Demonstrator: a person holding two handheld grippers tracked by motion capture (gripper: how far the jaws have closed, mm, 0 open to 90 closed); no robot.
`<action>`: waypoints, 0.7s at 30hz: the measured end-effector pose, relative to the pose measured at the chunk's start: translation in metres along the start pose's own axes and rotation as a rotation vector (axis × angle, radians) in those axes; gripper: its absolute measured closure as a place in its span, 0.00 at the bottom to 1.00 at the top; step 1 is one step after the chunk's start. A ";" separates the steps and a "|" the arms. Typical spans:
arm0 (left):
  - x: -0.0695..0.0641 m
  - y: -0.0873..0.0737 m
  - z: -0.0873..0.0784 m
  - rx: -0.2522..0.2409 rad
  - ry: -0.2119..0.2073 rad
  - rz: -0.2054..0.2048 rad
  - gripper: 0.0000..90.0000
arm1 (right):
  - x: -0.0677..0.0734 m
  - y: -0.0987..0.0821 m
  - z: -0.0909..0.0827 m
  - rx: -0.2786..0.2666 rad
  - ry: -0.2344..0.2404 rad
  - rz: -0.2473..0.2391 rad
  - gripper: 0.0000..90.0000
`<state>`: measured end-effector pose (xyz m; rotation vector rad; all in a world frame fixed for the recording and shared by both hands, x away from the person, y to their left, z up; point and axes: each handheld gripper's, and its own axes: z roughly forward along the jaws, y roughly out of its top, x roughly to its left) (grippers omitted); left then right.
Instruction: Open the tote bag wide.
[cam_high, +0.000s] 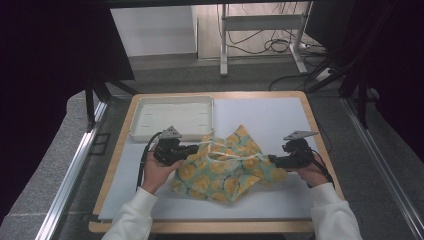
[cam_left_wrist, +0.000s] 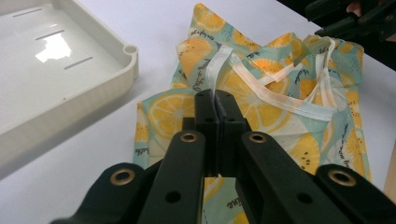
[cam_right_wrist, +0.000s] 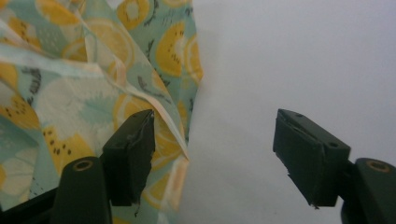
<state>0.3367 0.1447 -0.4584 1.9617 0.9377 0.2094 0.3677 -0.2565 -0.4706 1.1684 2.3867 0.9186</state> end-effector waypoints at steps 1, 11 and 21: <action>0.000 0.000 0.000 -0.001 -0.001 0.002 1.00 | 0.001 -0.001 0.002 0.008 0.008 -0.003 0.36; 0.001 0.000 -0.002 -0.003 0.000 -0.003 1.00 | 0.011 -0.004 0.022 0.080 0.121 -0.045 0.73; 0.001 -0.001 -0.001 0.001 0.002 -0.003 1.00 | 0.008 -0.002 0.018 0.051 0.158 -0.032 0.99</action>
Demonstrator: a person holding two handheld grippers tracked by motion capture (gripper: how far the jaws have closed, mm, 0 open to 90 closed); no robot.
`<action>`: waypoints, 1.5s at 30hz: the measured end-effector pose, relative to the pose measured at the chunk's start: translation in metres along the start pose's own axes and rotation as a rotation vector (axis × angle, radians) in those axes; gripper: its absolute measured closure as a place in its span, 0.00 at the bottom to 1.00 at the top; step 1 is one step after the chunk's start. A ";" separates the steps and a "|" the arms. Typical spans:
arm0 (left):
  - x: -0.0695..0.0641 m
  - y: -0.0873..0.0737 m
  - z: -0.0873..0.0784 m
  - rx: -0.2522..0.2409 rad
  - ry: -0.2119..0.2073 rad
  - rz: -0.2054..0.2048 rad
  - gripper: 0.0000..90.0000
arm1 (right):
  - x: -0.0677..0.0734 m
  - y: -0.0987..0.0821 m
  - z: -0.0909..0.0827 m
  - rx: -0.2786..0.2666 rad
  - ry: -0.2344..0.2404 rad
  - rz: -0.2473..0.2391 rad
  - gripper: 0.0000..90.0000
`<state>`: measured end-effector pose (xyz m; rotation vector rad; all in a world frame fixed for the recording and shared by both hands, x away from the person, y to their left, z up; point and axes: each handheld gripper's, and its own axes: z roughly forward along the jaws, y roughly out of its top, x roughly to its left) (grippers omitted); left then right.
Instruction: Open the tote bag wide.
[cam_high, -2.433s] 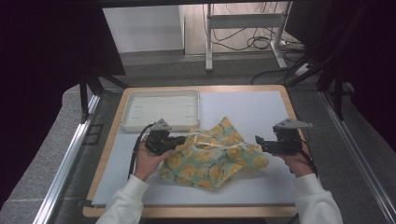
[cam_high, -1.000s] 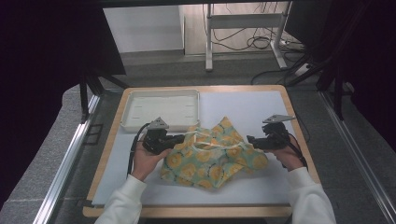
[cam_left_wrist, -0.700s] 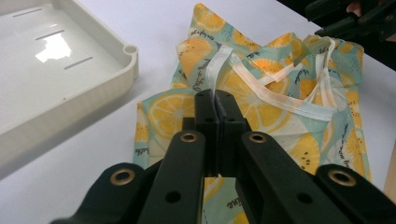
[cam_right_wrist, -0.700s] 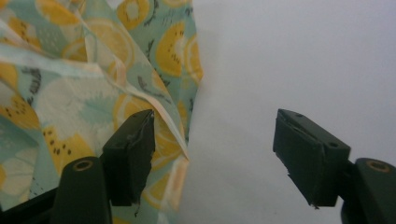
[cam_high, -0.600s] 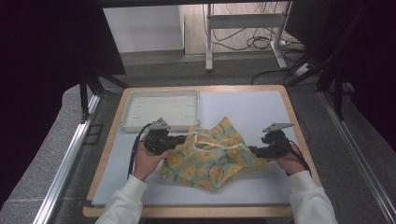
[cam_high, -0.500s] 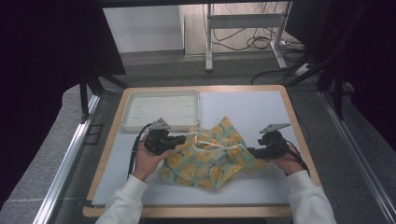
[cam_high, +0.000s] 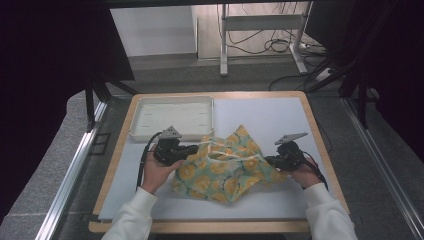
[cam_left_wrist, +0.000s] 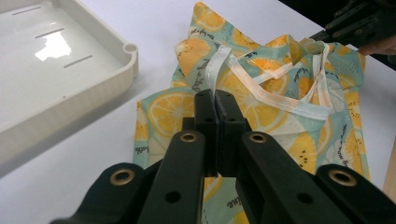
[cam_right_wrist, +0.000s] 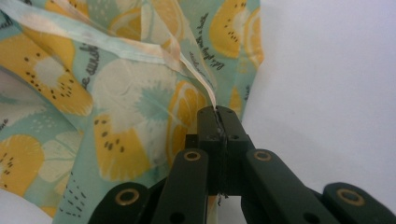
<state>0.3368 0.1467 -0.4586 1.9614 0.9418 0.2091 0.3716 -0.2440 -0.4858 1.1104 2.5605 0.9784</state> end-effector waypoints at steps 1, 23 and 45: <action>0.000 0.000 0.000 0.000 0.000 -0.001 1.00 | -0.001 0.000 -0.002 -0.007 -0.002 0.002 0.99; 0.001 0.001 -0.007 -0.031 0.014 0.002 1.00 | -0.002 0.011 -0.042 -0.251 -0.085 0.037 0.99; -0.006 -0.001 -0.028 -0.086 -0.008 0.005 1.00 | 0.005 0.011 -0.057 -0.345 -0.034 0.042 0.99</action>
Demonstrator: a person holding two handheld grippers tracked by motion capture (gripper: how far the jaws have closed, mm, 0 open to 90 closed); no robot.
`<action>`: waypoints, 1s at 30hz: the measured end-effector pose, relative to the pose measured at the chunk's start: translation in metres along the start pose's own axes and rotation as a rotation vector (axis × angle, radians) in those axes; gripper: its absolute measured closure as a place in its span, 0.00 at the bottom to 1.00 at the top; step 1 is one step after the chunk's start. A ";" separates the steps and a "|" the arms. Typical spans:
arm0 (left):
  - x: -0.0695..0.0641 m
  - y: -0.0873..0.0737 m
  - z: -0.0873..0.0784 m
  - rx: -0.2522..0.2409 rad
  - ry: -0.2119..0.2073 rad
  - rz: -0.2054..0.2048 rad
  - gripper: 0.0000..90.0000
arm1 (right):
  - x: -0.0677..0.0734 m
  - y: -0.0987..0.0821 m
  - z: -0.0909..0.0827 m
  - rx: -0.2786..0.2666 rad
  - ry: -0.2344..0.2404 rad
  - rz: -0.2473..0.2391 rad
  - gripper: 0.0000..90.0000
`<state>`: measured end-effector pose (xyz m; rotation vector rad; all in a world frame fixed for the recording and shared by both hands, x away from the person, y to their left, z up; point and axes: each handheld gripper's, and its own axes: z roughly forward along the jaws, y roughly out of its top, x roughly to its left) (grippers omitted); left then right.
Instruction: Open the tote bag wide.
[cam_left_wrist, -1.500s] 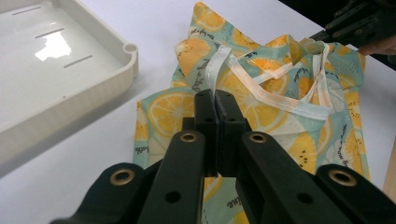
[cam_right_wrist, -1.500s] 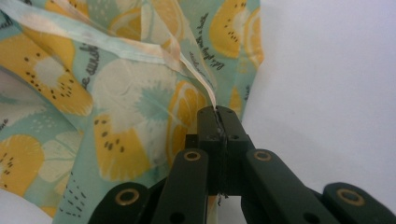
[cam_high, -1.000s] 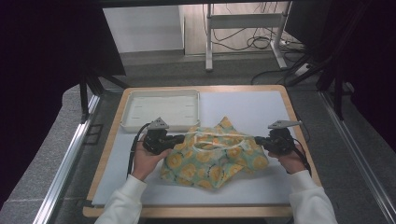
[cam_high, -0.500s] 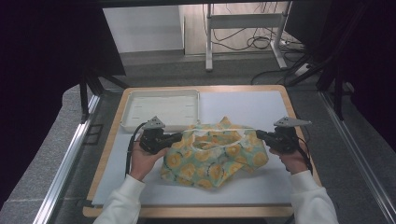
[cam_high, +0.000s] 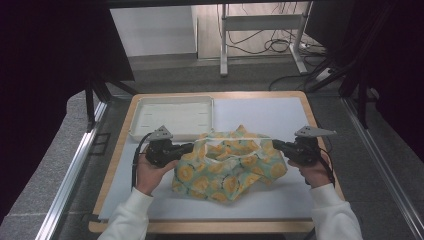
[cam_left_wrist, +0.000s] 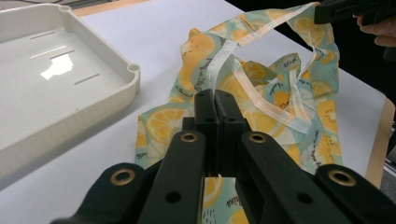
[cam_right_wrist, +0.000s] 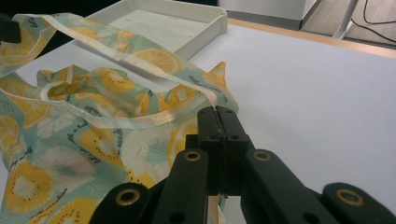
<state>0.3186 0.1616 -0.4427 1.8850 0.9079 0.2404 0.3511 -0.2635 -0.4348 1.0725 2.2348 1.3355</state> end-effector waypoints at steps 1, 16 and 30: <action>-0.001 -0.001 -0.002 -0.003 -0.001 0.000 1.00 | 0.000 0.000 -0.001 -0.001 0.002 0.002 0.99; -0.003 -0.008 -0.007 0.003 -0.002 0.003 1.00 | 0.006 -0.007 -0.002 0.003 0.031 0.010 0.99; -0.005 -0.018 -0.015 0.004 -0.016 -0.003 1.00 | 0.019 -0.014 -0.005 0.007 0.067 0.004 0.99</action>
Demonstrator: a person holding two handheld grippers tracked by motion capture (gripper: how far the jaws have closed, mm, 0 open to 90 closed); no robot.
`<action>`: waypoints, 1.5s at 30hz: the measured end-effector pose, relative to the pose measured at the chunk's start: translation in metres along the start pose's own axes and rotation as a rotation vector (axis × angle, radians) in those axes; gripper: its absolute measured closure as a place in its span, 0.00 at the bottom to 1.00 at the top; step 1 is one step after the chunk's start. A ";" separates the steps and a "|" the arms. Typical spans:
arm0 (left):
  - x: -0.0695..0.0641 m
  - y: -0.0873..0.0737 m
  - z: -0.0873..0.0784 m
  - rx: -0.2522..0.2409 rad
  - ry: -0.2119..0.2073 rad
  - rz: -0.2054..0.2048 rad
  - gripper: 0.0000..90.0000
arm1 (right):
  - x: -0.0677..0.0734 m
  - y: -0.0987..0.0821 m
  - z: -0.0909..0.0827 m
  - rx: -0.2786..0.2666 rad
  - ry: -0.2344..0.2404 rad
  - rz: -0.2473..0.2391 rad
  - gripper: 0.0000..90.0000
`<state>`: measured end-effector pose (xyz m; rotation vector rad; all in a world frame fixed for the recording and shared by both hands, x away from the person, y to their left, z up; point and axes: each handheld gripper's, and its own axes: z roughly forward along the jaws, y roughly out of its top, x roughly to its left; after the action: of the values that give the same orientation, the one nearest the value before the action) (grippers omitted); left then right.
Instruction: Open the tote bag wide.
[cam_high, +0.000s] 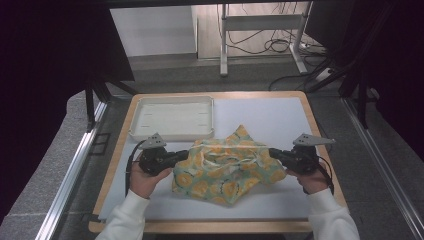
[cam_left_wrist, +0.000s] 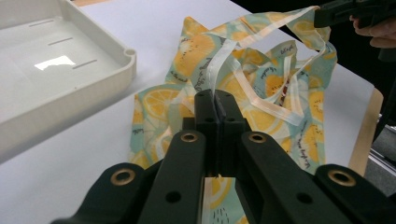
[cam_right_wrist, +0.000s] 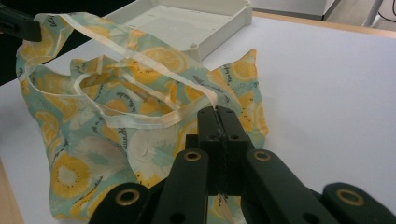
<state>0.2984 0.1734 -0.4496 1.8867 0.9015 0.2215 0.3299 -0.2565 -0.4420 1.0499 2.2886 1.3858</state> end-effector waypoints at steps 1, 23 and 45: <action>-0.001 0.000 0.000 0.002 -0.003 0.000 1.00 | 0.001 0.000 0.000 -0.001 0.002 -0.004 0.99; -0.005 -0.013 -0.003 -0.010 0.014 0.008 1.00 | 0.018 -0.012 -0.013 -0.002 -0.004 -0.035 0.99; -0.019 -0.040 -0.024 -0.038 -0.029 0.038 1.00 | 0.029 -0.038 -0.029 0.017 0.069 -0.036 0.99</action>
<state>0.2529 0.1871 -0.4670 1.8684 0.8372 0.2326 0.2762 -0.2656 -0.4556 0.9758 2.3595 1.4122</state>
